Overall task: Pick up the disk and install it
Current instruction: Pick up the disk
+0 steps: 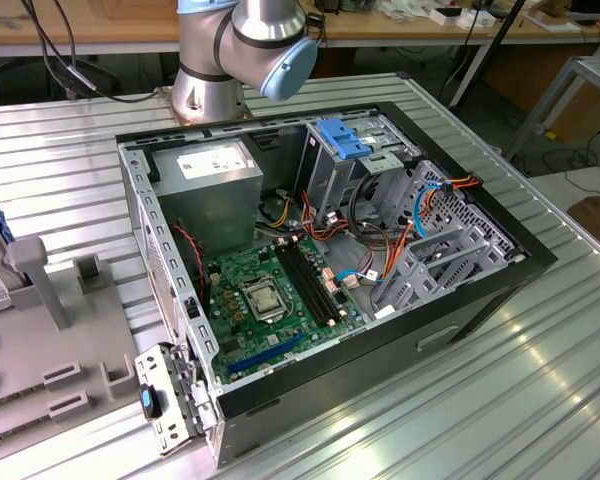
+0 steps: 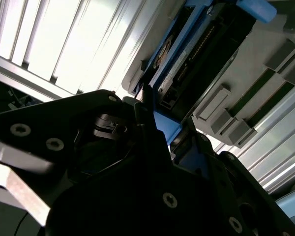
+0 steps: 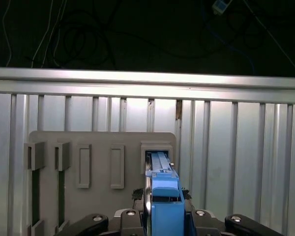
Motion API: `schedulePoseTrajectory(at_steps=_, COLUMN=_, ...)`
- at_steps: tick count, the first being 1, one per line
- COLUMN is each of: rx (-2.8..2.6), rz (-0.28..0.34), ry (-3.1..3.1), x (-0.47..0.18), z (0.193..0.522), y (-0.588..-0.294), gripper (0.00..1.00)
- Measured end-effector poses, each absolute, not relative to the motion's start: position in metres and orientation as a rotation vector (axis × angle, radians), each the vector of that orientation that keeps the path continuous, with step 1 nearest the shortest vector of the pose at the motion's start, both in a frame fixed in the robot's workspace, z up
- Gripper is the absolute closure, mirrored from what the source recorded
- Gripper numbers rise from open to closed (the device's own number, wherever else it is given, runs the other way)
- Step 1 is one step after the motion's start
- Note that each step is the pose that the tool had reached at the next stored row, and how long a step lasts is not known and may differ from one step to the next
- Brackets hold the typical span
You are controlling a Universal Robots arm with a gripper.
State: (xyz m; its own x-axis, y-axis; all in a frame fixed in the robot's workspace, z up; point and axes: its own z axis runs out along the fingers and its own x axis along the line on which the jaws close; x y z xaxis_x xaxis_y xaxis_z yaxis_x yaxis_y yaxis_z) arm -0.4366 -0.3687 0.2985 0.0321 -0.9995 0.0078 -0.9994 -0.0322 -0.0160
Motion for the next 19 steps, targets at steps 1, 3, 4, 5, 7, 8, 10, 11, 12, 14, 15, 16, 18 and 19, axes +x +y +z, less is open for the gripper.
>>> schedulePoseTrajectory(at_steps=1, rx=-2.237, rz=-0.026, ry=2.197, x=-0.437, z=0.299, y=-0.369, gripper=0.63)
schedulePoseTrajectory(at_steps=3, rx=-2.225, rz=-0.026, ry=2.210, x=-0.437, z=0.298, y=-0.369, gripper=0.63)
schedulePoseTrajectory(at_steps=4, rx=-2.225, rz=-0.026, ry=2.210, x=-0.437, z=0.298, y=-0.369, gripper=0.63)
schedulePoseTrajectory(at_steps=5, rx=-2.224, rz=-0.026, ry=2.210, x=-0.437, z=0.298, y=-0.369, gripper=0.63)
schedulePoseTrajectory(at_steps=7, rx=-2.224, rz=-0.027, ry=2.210, x=-0.437, z=0.300, y=-0.369, gripper=0.63)
schedulePoseTrajectory(at_steps=8, rx=-2.224, rz=-0.027, ry=2.210, x=-0.437, z=0.303, y=-0.369, gripper=0.63)
schedulePoseTrajectory(at_steps=10, rx=-2.224, rz=-0.026, ry=2.210, x=-0.437, z=0.312, y=-0.369, gripper=0.63)
schedulePoseTrajectory(at_steps=11, rx=-2.224, rz=-0.026, ry=2.210, x=-0.437, z=0.318, y=-0.369, gripper=0.63)
schedulePoseTrajectory(at_steps=12, rx=-2.224, rz=-0.026, ry=2.210, x=-0.437, z=0.323, y=-0.369, gripper=0.63)
schedulePoseTrajectory(at_steps=14, rx=-2.224, rz=-0.026, ry=2.210, x=-0.437, z=0.333, y=-0.369, gripper=0.63)
schedulePoseTrajectory(at_steps=15, rx=-2.224, rz=-0.026, ry=2.210, x=-0.437, z=0.336, y=-0.369, gripper=0.63)
schedulePoseTrajectory(at_steps=16, rx=-2.224, rz=-0.026, ry=2.210, x=-0.437, z=0.340, y=-0.369, gripper=0.63)
schedulePoseTrajectory(at_steps=18, rx=-2.224, rz=-0.027, ry=2.210, x=-0.437, z=0.349, y=-0.369, gripper=0.63)
schedulePoseTrajectory(at_steps=19, rx=-2.224, rz=-0.026, ry=2.210, x=-0.437, z=0.351, y=-0.369, gripper=0.63)
